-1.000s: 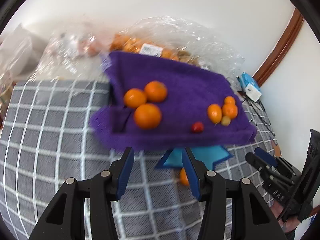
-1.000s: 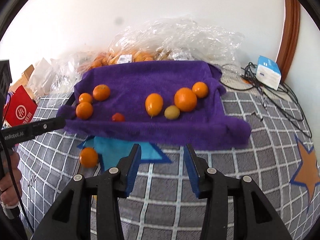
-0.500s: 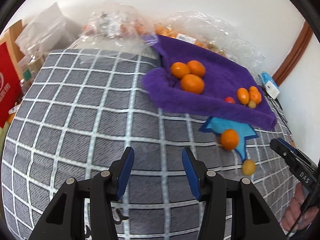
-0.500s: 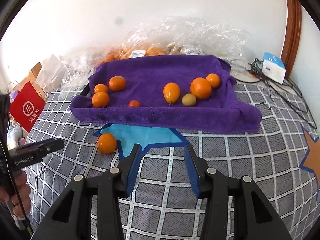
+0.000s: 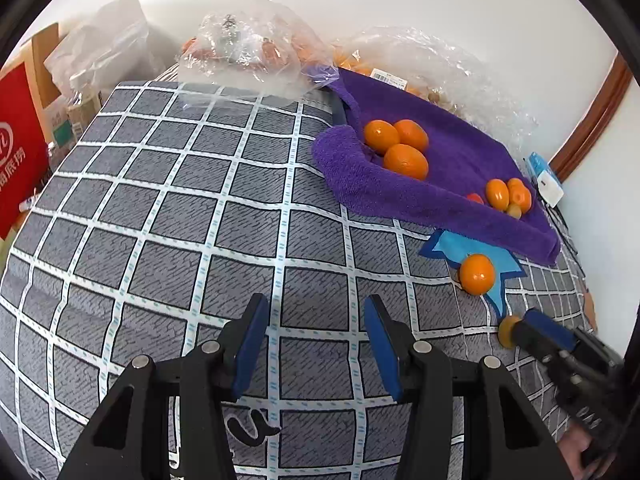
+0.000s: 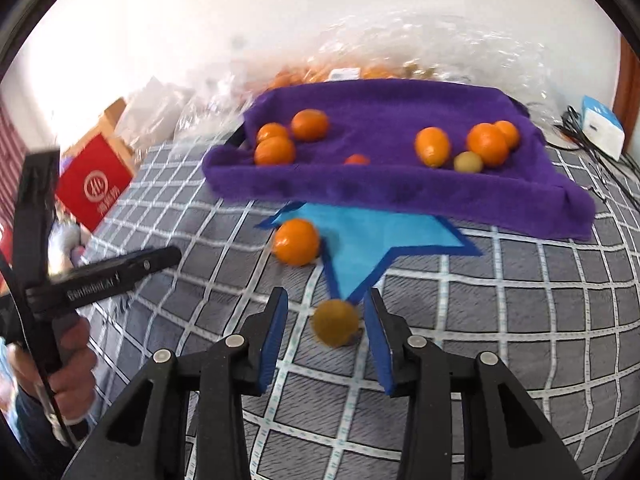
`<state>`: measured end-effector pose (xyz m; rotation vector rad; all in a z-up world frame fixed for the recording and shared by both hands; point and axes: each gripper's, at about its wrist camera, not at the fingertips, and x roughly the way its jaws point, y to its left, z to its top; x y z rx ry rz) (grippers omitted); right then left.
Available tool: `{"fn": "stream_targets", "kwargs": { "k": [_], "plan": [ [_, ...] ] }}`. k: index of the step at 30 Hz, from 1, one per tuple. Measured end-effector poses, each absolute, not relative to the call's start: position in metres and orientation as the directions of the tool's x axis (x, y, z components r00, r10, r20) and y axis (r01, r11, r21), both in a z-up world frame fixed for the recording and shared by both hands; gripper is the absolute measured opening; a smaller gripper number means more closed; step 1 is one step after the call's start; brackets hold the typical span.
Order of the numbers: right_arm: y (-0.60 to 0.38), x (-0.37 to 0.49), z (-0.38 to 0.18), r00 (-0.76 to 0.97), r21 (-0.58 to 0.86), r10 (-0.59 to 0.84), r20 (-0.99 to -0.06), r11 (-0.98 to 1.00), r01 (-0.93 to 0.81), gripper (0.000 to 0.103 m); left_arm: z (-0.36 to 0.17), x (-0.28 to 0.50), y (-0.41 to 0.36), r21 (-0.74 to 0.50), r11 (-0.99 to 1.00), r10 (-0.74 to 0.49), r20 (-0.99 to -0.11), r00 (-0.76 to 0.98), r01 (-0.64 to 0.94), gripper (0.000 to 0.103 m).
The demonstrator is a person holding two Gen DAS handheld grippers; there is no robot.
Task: Organize fruits
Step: 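Move both tools back toward the fruit on the blue star cloth, then grasp the yellow-green round fruit with the right tool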
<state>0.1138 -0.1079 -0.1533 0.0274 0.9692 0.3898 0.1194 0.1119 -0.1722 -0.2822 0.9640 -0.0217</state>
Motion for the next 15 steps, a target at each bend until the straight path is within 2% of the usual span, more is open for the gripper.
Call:
{"fn": "stream_targets", "kwargs": {
  "k": [4,6,15],
  "plan": [
    [-0.100,0.110,-0.162,0.525,0.110,0.261,-0.810,0.947,-0.302,0.038,-0.172,0.116,0.115,-0.271,0.956,-0.159,-0.801,0.577,-0.113,0.047],
    [-0.100,0.111,-0.168,0.514,0.102,0.247,-0.821,0.950,-0.294,0.027,-0.171,0.114,0.114,-0.263,0.959,-0.158,-0.805,0.572,-0.106,0.047],
    [-0.117,0.105,-0.160,0.542,0.144,0.281,-0.792,0.949,-0.281,0.027,-0.168,0.108,0.107,-0.240,0.966,-0.146,-0.820,0.554,-0.101,0.048]
  ]
}}
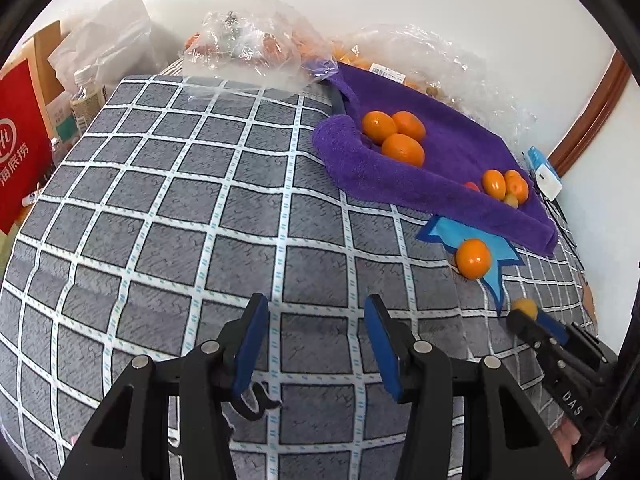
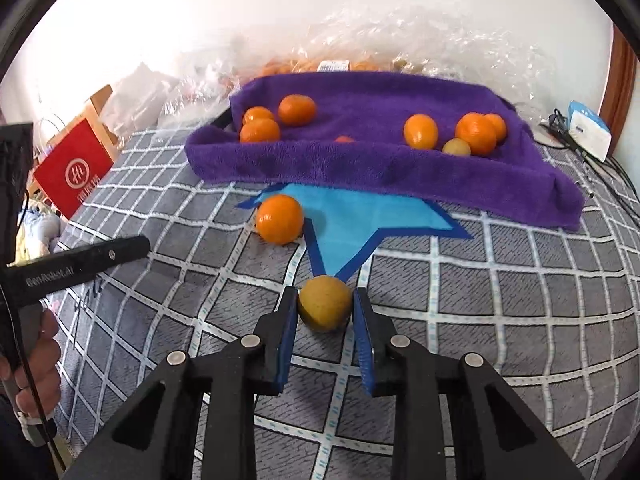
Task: Organize fruits
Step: 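Grasp the yellow-green round fruit with the right tool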
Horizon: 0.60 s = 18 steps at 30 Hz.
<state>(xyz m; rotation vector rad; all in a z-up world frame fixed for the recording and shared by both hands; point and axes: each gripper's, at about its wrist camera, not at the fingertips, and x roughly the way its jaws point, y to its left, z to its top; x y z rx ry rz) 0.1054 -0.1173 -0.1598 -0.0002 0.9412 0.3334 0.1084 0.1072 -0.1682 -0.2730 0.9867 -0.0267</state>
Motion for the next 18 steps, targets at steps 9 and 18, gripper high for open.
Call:
{"fn": "stream_targets", "kwargs": {
  "k": [9,18],
  "plan": [
    [-0.159,0.104,-0.138,0.587,0.136,0.242,-0.773,0.966,-0.220,0.027,-0.160,0.112,0.081,-0.245,0.968,-0.173,-0.815,0.554,-0.057,0.048],
    [-0.204,0.107,-0.138,0.572,0.141,0.184,-0.799,0.983,-0.119,0.027,-0.157,0.126,0.045,-0.251,0.968,-0.218,-0.814,0.539,0.012,0.051]
  ]
}}
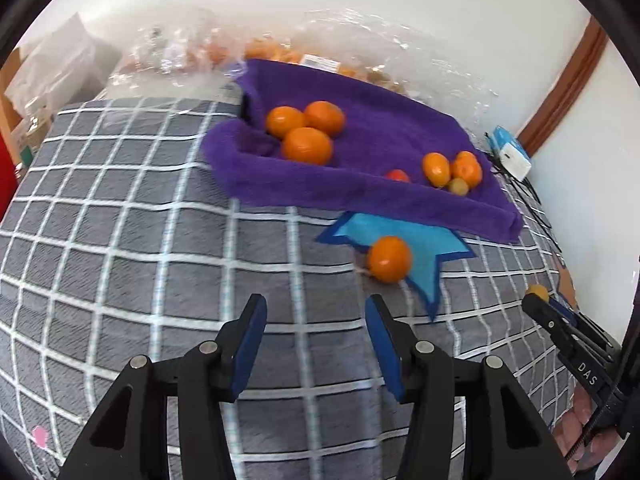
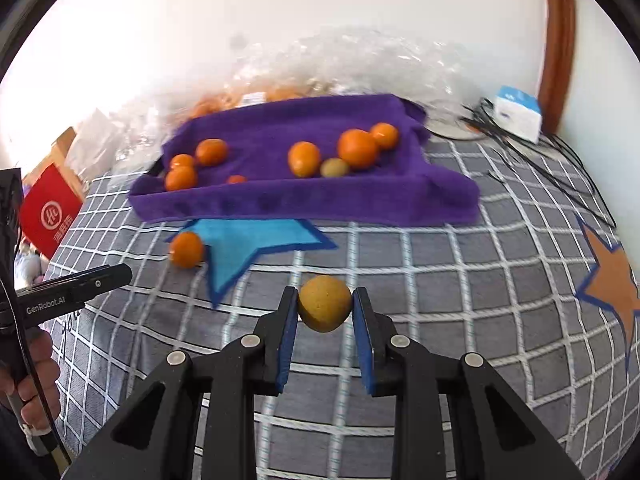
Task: Organize fruits
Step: 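Grasp the orange on the star cloth with the left tool while the right tool holds its fruit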
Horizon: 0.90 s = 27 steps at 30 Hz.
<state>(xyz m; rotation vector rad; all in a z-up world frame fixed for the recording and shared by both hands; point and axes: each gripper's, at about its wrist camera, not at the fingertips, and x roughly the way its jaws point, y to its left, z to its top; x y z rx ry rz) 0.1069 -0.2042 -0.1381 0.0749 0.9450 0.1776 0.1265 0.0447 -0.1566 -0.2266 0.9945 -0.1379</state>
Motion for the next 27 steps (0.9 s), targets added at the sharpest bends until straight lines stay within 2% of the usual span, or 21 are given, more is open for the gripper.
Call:
{"fn": "stream_targets", "kwargs": {
  "k": [10,17,27],
  "plan": [
    [-0.224,0.114,-0.136,0.589,0.147,0.156,-0.793,0.987,-0.065,0.027,-0.161,0.142,0.028,-0.256,0.965,-0.250,-0.824,0.509,0.060,0.054],
    [-0.232,0.117,-0.134,0.597,0.149,0.145,-0.789,0.988,-0.044,0.027,-0.164,0.151,0.017,-0.318,0.942,-0.330,-0.803,0.496,0.111,0.054],
    [-0.241,0.122,-0.138,0.596,0.111,0.112,-0.795,0.993,-0.040,0.027,-0.175,0.170,-0.016,-0.232,0.967,-0.252,-0.819,0.515,0.105,0.052]
  ]
}}
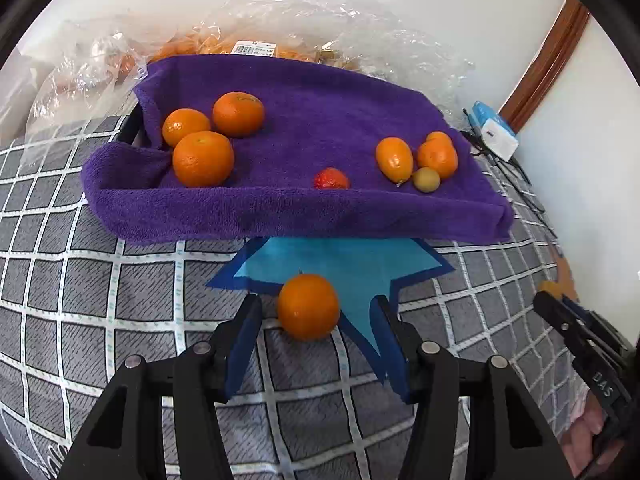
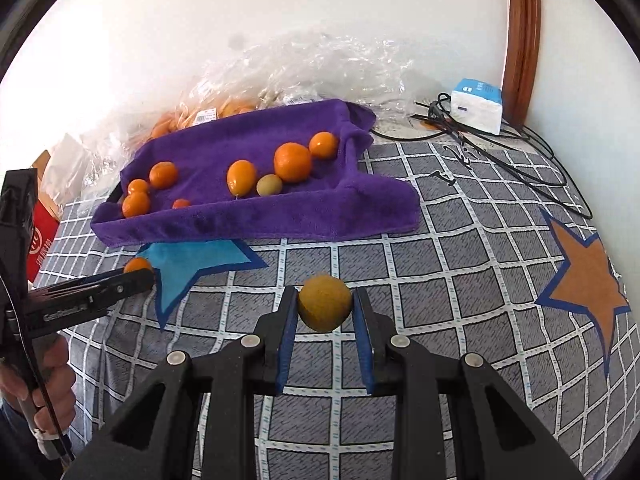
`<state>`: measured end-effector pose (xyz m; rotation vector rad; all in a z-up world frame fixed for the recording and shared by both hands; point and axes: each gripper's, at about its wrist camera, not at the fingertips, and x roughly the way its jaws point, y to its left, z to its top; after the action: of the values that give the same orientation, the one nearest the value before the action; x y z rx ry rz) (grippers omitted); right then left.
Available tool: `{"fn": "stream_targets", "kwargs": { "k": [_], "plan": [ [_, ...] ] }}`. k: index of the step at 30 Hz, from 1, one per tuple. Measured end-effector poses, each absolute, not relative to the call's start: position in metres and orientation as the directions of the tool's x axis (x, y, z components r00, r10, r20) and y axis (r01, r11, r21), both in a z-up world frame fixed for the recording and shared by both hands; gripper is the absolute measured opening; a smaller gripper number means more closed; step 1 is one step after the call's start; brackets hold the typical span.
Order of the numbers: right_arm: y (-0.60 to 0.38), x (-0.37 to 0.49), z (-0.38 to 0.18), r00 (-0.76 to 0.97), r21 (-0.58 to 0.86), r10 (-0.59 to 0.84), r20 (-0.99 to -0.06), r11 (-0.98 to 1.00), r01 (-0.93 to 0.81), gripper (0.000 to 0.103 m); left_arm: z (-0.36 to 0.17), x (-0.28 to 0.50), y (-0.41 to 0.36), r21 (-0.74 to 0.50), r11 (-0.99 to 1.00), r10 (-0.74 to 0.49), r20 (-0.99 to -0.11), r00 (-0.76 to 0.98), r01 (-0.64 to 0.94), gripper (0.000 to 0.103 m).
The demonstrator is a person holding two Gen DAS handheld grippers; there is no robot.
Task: Organize fruits
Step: 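Grasp the orange on the star cloth with the left tool while the right tool holds its fruit, then carry the left tool's orange over the towel while the right tool carries the yellow-green fruit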
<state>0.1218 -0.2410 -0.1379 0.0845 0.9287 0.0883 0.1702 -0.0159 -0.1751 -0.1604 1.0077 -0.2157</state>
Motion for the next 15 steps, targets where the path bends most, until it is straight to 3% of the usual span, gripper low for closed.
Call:
{"fn": "stream_targets", "kwargs": {
  "k": [2,5,15],
  "plan": [
    [-0.241,0.123,-0.139,0.593,0.107,0.105,-0.798,0.994,-0.032,0.027,-0.175,0.171,-0.019,-0.210,0.971,-0.239,-0.818,0.523,0.115,0.050],
    [-0.239,0.125,-0.140,0.581,0.115,0.100,-0.807,0.993,-0.012,0.027,-0.176,0.174,-0.016,-0.226,0.968,-0.251,-0.816,0.521,0.112,0.029],
    [-0.214,0.115,-0.121,0.599,0.125,0.121,-0.791,0.992,-0.036,0.027,-0.153,0.157,0.003,-0.266,0.954,-0.296,-0.786,0.543,0.135,0.030]
  ]
}}
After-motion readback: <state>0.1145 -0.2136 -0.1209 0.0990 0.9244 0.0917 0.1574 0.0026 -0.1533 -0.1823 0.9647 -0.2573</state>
